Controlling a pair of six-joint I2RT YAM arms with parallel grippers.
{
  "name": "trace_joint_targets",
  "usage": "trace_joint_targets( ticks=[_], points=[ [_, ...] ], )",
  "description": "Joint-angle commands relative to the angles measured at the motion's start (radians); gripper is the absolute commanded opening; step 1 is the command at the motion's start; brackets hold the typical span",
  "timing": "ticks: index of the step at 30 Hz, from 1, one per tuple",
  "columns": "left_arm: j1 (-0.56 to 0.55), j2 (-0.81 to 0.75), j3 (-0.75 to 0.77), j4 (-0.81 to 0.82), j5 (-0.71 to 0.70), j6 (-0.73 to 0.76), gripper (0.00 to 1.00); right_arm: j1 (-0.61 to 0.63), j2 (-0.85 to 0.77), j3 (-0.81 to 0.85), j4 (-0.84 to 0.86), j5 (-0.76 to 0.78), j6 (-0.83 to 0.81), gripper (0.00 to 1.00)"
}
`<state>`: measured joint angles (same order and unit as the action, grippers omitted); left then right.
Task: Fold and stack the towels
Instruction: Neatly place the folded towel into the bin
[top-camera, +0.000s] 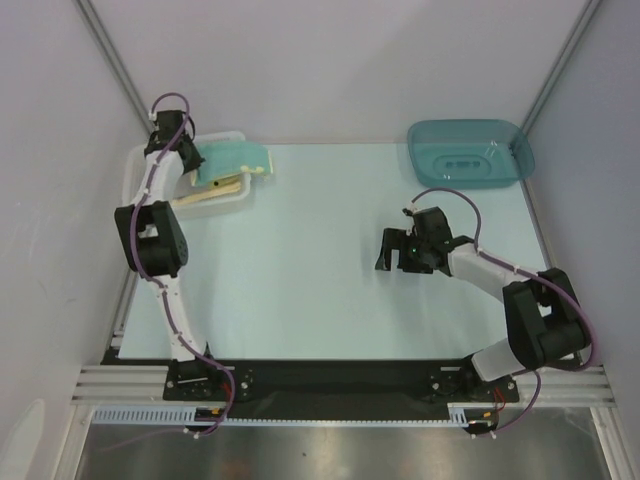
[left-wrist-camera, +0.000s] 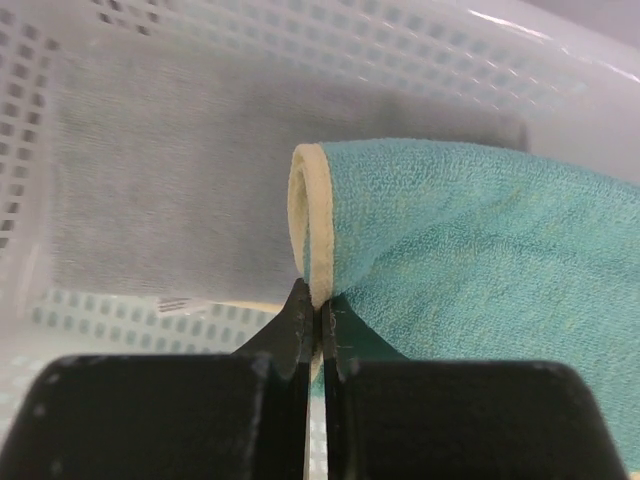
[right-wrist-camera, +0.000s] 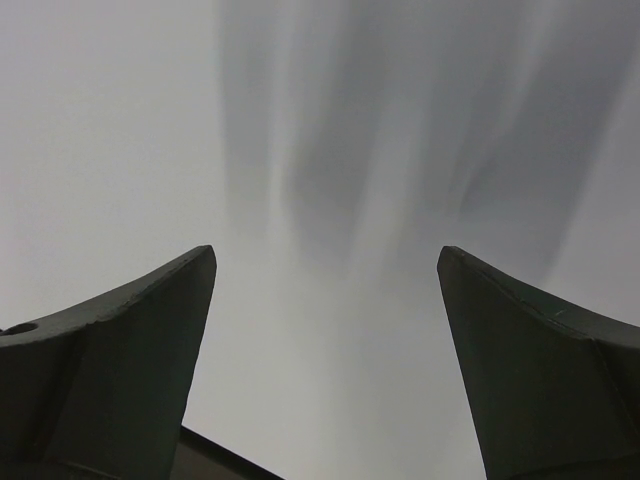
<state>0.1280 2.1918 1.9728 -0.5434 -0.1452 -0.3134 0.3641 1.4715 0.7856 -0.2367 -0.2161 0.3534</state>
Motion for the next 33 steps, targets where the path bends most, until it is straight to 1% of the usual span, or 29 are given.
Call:
trace_joint_targets(
  ticks=[1, 5, 18, 23, 27, 30, 31, 32, 33],
  points=[
    [0.036, -0.047, 0.070, 0.019, 0.015, 0.008, 0.00, -0.004, 0.021, 0.043, 0.037, 0.015, -0.019, 1.00],
    [0.061, -0.040, 0.086, -0.007, 0.029, 0.031, 0.00, -0.004, 0.044, 0.050, 0.034, 0.026, -0.028, 1.00],
    [0.110, 0.011, 0.092, -0.096, -0.047, 0.099, 0.00, -0.004, 0.082, 0.066, 0.020, 0.046, -0.042, 1.00],
    [0.136, 0.043, 0.095, -0.072, -0.060, 0.115, 0.00, -0.004, 0.090, 0.069, 0.016, 0.047, -0.044, 1.00],
    [0.159, 0.098, 0.093, -0.055, -0.079, 0.134, 0.00, -0.004, 0.101, 0.070, 0.020, 0.052, -0.045, 1.00],
    [0.171, 0.135, 0.133, -0.064, -0.077, 0.139, 0.11, -0.002, 0.125, 0.080, 0.023, 0.050, -0.044, 1.00],
    [0.174, 0.154, 0.144, -0.076, -0.086, 0.143, 0.16, -0.002, 0.133, 0.081, 0.023, 0.050, -0.044, 1.00],
    [0.176, 0.158, 0.174, -0.085, -0.097, 0.142, 0.17, -0.002, 0.138, 0.084, 0.022, 0.050, -0.044, 1.00],
    [0.177, 0.160, 0.182, -0.089, -0.123, 0.140, 0.23, -0.002, 0.144, 0.087, 0.022, 0.052, -0.045, 1.00]
  ],
)
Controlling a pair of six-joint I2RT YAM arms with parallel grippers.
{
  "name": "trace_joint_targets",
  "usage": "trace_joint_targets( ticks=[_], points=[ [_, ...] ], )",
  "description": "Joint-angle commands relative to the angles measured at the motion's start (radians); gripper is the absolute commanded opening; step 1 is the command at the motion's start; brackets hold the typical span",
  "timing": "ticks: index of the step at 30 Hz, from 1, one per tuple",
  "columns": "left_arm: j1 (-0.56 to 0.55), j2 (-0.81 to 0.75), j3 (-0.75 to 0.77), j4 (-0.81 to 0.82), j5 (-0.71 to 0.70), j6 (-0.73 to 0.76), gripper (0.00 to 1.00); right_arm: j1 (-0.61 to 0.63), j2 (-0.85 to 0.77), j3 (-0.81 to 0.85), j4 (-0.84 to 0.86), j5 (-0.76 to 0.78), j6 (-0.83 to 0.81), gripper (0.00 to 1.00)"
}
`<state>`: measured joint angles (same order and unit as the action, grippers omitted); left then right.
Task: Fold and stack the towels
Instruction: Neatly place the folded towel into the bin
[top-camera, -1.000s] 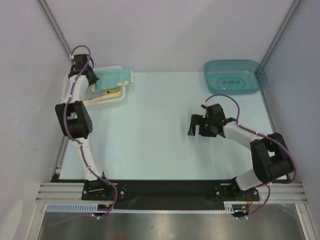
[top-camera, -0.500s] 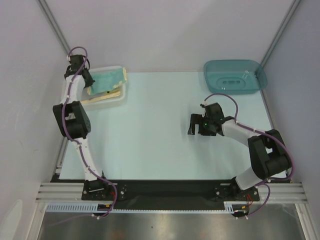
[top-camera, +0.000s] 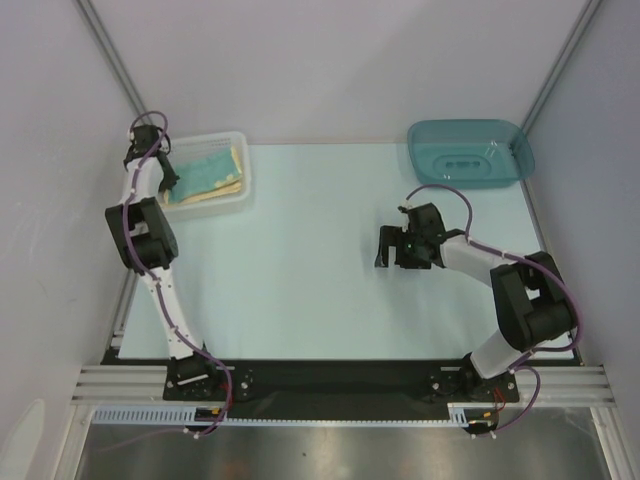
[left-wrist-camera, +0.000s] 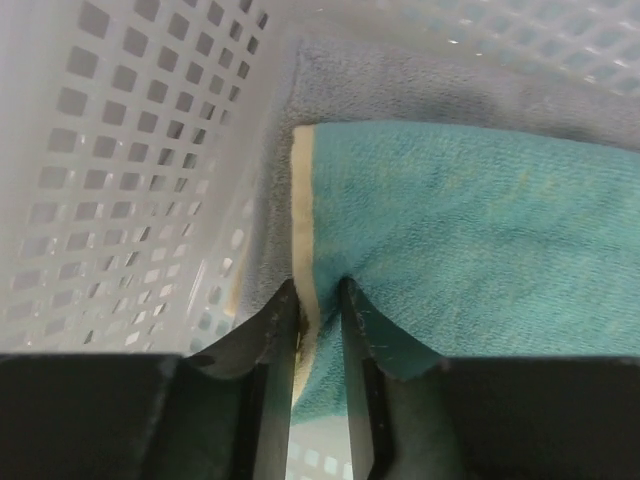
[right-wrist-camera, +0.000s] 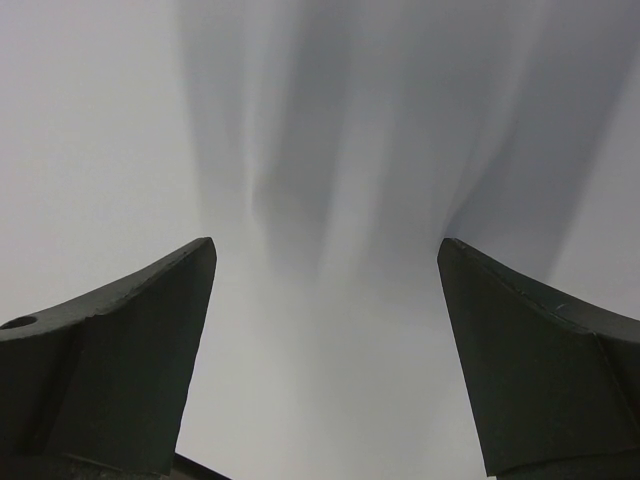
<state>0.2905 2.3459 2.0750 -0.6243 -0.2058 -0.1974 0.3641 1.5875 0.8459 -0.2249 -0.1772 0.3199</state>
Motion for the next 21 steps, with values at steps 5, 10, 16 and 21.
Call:
trace_joint_targets(
  ticks=[5, 10, 16, 21],
  points=[
    [0.016, -0.063, 0.073, 0.017, -0.058, 0.029, 0.47, 0.001, 0.026, 0.028, 0.004, 0.022, -0.012, 1.00],
    [0.010, -0.152, 0.022, 0.041, 0.014, 0.000, 0.57, 0.015, 0.002, 0.054, -0.030, 0.044, -0.012, 1.00],
    [-0.019, -0.324, -0.171, 0.213, 0.048, 0.000, 0.66, 0.030, -0.061, 0.062, -0.051, 0.050, -0.002, 1.00],
    [-0.020, -0.336, -0.219, 0.204, 0.193, -0.017, 0.70, 0.032, -0.103, 0.039, -0.019, 0.028, 0.021, 1.00]
  ],
)
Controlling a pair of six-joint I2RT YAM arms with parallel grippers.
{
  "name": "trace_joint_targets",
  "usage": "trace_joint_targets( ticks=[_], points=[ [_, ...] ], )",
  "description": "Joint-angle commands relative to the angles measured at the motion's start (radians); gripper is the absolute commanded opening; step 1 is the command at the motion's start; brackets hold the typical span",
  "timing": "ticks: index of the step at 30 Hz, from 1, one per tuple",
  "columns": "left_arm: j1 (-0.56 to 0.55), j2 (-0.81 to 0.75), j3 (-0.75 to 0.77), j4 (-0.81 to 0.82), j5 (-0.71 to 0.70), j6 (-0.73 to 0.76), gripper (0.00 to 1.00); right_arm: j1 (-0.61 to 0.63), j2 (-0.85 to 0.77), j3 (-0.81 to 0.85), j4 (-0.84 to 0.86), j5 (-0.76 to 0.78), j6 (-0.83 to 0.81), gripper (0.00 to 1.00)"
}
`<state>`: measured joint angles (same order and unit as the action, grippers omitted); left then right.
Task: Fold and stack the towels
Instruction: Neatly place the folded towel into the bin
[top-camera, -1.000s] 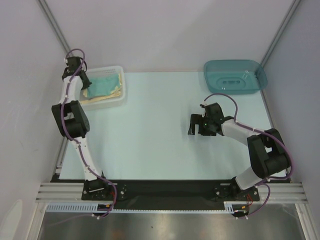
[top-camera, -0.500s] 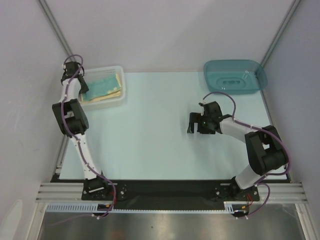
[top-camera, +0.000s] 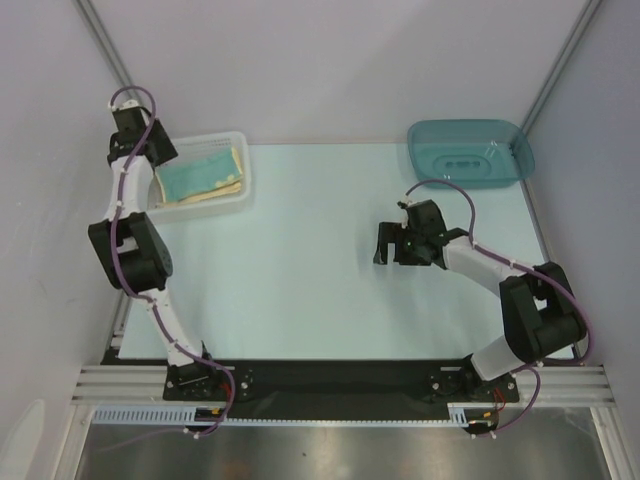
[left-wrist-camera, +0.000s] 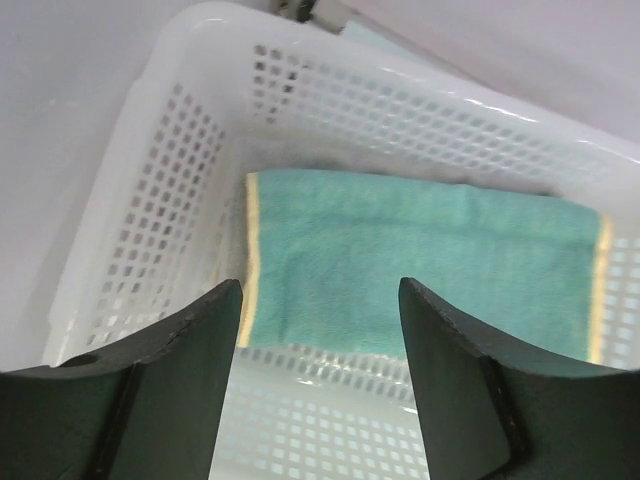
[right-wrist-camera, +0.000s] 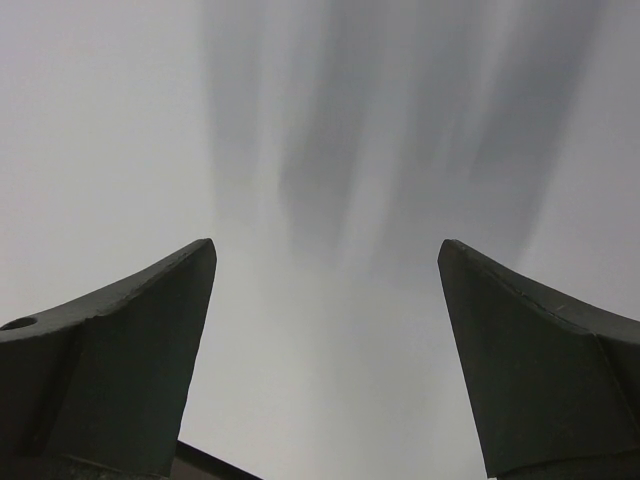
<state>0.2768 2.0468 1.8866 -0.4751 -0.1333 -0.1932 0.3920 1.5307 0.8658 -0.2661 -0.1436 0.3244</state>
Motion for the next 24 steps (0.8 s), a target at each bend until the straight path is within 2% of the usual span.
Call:
trace_joint_targets(
  ticks=[1, 3, 9, 10, 16, 21, 22, 23, 24],
  points=[
    [-0.005, -0.037, -0.041, 0.067, 0.165, -0.023, 0.70, 0.005, -0.047, 0.021, 0.025, -0.008, 0.016, 1.00],
    [-0.022, -0.048, -0.085, 0.084, 0.231, -0.020, 0.70, 0.007, -0.047, 0.025, 0.034, -0.013, 0.012, 1.00],
    [-0.122, -0.128, -0.254, 0.262, 0.360, -0.043, 0.71, 0.008, -0.046, 0.045, 0.034, -0.002, -0.004, 1.00],
    [-0.160, -0.154, -0.308, 0.330, 0.400, -0.041, 0.71, 0.008, -0.055, 0.041, 0.037, -0.001, -0.002, 1.00],
    [-0.307, -0.284, -0.500, 0.470, 0.397, -0.048, 0.72, 0.015, -0.110, 0.025, 0.008, 0.048, 0.008, 1.00],
    [-0.451, -0.468, -0.746, 0.535, 0.435, -0.060, 0.72, 0.008, -0.214, 0.038, -0.031, 0.081, 0.036, 1.00],
    [-0.484, -0.555, -0.802, 0.599, 0.449, -0.043, 0.90, 0.004, -0.233, 0.039, -0.033, 0.076, 0.039, 1.00],
    [-0.555, -0.606, -0.889, 0.610, 0.442, -0.020, 1.00, 0.002, -0.253, 0.042, -0.033, 0.073, 0.039, 1.00],
    [-0.592, -0.646, -0.921, 0.610, 0.398, 0.003, 1.00, -0.002, -0.292, 0.045, -0.036, 0.072, 0.044, 1.00]
  ],
)
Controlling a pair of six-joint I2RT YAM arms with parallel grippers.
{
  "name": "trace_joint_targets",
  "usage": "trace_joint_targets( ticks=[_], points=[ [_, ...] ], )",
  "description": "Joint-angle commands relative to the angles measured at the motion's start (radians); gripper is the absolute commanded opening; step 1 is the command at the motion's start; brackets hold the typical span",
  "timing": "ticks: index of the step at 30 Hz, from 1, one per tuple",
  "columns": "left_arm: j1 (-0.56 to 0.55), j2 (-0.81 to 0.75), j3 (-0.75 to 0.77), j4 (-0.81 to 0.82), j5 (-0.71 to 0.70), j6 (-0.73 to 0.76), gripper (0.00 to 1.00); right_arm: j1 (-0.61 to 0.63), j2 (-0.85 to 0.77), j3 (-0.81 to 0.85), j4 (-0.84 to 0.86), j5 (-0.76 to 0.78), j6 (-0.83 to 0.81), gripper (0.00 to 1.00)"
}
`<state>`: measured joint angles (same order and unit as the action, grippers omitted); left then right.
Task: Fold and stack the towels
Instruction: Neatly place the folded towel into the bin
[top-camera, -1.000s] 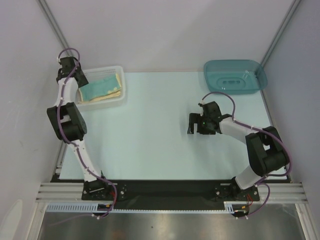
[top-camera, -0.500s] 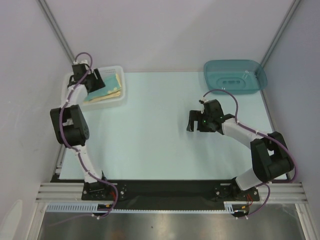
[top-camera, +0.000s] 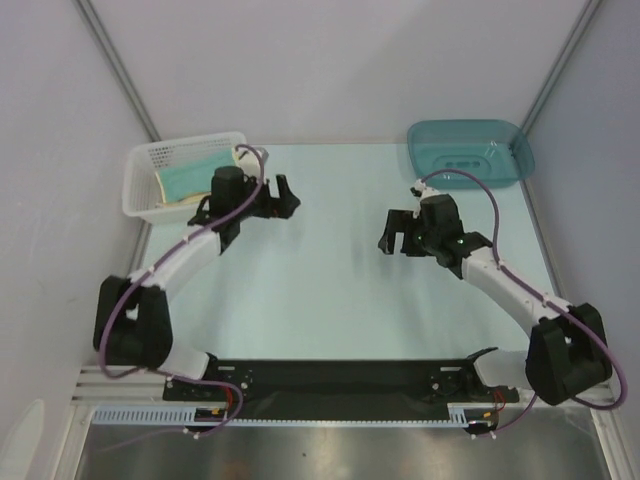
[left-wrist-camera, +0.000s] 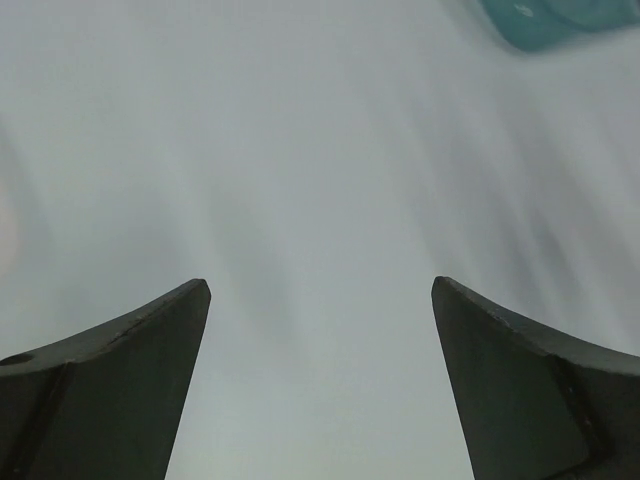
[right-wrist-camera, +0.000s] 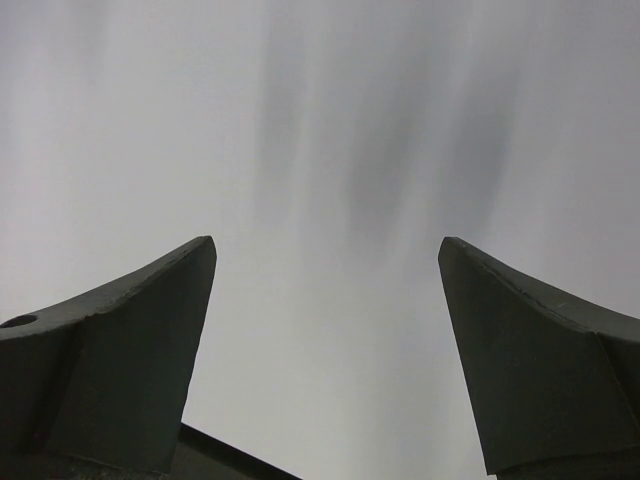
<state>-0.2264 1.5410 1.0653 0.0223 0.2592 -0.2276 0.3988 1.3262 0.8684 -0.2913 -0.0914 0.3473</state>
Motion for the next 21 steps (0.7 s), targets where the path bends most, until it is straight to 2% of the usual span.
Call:
trace_joint_targets(
  ticks=[1, 2, 5, 8, 13, 18, 21],
  points=[
    [-0.125, -0.213, -0.126, 0.101, -0.009, 0.049, 1.00, -0.009, -0.106, 0.044, -0.012, 0.019, 0.022, 1.00],
    [-0.193, -0.243, -0.157, 0.085, -0.038, 0.053, 1.00, -0.009, -0.125, 0.046, -0.014, 0.024, 0.021, 1.00],
    [-0.304, -0.356, -0.197, 0.033, -0.095, 0.051, 1.00, -0.018, -0.195, 0.060, -0.028, 0.057, 0.030, 1.00],
    [-0.375, -0.464, -0.229, -0.002, -0.123, 0.048, 1.00, -0.025, -0.274, 0.057, -0.042, 0.052, 0.035, 1.00],
    [-0.415, -0.613, -0.292, -0.025, -0.086, -0.021, 1.00, -0.028, -0.403, 0.009, -0.052, 0.027, 0.047, 1.00],
    [-0.429, -0.764, -0.341, -0.030, -0.136, -0.027, 1.00, -0.029, -0.507, -0.039, -0.086, -0.005, 0.048, 1.00],
    [-0.429, -0.798, -0.350, -0.025, -0.135, -0.027, 1.00, -0.031, -0.541, -0.049, -0.101, -0.011, 0.047, 1.00]
  ],
)
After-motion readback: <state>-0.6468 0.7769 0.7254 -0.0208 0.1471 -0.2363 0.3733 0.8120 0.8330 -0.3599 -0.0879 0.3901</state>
